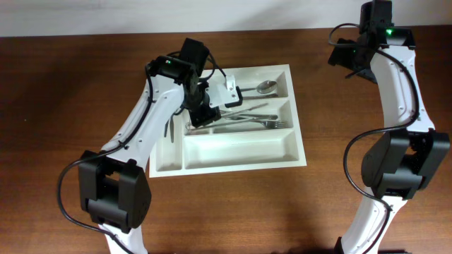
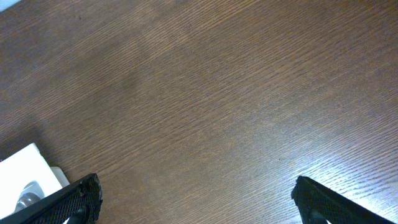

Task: Pack container
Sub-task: 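Carry the tongs into the tray's bottom long compartment and release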

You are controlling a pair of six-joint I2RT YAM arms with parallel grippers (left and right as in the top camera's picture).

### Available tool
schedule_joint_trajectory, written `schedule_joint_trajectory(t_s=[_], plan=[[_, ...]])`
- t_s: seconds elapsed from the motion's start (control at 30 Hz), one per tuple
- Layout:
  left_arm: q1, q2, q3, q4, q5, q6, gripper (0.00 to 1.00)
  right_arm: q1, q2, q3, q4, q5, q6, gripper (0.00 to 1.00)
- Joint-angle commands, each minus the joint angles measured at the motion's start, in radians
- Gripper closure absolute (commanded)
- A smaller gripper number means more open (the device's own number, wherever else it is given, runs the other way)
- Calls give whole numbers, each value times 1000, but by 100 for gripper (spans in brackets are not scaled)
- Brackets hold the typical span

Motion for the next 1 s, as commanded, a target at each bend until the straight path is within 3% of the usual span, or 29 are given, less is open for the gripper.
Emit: schedule_joint_trajectory(t_s=[0.0, 0.3, 0.97], plan=[[-11, -18, 6, -35, 118, 76, 98, 3, 9, -5, 3, 9, 11, 1], [-18, -18, -102, -19, 117, 117, 98, 3, 9, -5, 3, 9, 11, 1], [-18, -18, -338, 178, 102, 117, 96, 3, 9, -5, 3, 9, 11, 1]])
